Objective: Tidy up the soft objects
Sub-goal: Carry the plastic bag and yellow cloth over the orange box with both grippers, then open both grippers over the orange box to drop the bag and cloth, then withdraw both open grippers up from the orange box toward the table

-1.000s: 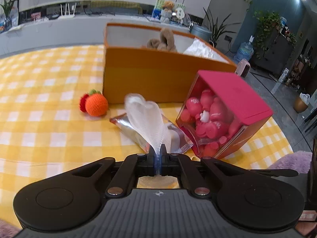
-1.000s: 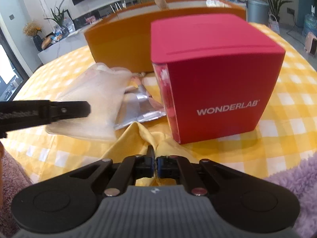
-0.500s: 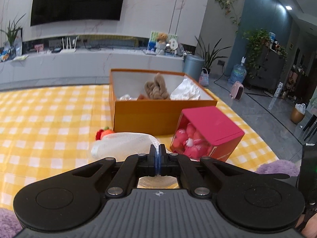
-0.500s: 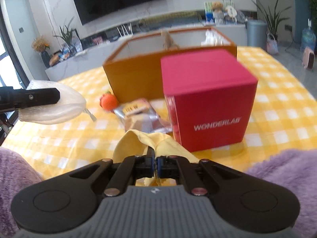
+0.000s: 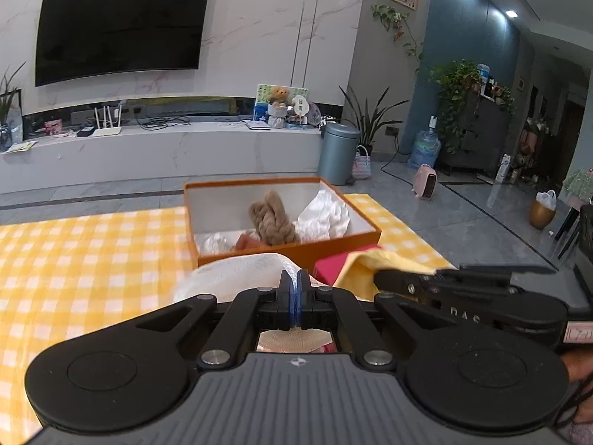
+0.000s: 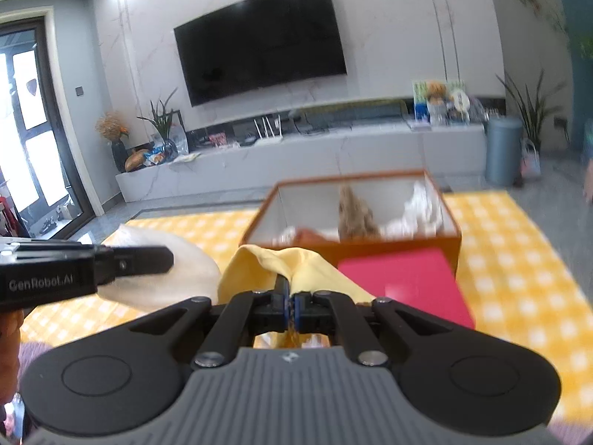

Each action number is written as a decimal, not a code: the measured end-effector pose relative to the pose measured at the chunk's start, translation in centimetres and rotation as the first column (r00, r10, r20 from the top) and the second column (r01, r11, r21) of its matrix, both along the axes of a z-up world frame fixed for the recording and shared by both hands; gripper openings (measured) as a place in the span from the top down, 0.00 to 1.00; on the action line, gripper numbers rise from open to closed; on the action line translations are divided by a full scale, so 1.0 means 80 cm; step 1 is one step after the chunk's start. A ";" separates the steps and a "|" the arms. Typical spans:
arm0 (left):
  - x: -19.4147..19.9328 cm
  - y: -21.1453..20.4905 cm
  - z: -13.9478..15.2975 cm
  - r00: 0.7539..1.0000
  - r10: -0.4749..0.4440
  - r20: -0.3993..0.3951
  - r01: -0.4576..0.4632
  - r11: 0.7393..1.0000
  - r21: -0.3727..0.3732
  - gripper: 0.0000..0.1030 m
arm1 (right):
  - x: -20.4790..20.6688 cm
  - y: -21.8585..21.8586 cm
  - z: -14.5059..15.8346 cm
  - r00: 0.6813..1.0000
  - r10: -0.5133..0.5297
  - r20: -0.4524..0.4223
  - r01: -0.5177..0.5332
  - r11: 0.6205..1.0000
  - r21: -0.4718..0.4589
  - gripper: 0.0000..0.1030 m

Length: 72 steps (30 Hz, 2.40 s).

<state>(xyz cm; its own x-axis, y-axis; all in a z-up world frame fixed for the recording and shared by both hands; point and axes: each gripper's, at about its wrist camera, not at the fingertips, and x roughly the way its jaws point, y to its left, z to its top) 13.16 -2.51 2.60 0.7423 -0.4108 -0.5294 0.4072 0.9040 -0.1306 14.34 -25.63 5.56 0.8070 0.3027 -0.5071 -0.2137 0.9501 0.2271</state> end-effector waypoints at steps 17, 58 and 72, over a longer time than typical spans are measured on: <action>0.137 -0.025 0.005 0.997 -0.073 0.011 0.070 0.985 0.159 0.99 | 0.175 0.009 0.029 0.999 0.042 -0.001 -0.041 0.996 -0.085 1.00; 0.197 -0.053 -0.015 0.984 -0.129 -0.126 0.162 0.940 0.302 0.34 | 0.310 0.004 -0.016 0.963 0.058 -0.264 -0.123 0.963 -0.238 0.42; 0.087 -0.012 0.020 0.998 -0.055 -0.037 0.061 0.982 0.176 0.31 | 0.147 0.008 0.018 0.983 0.058 -0.175 -0.103 0.961 -0.257 0.22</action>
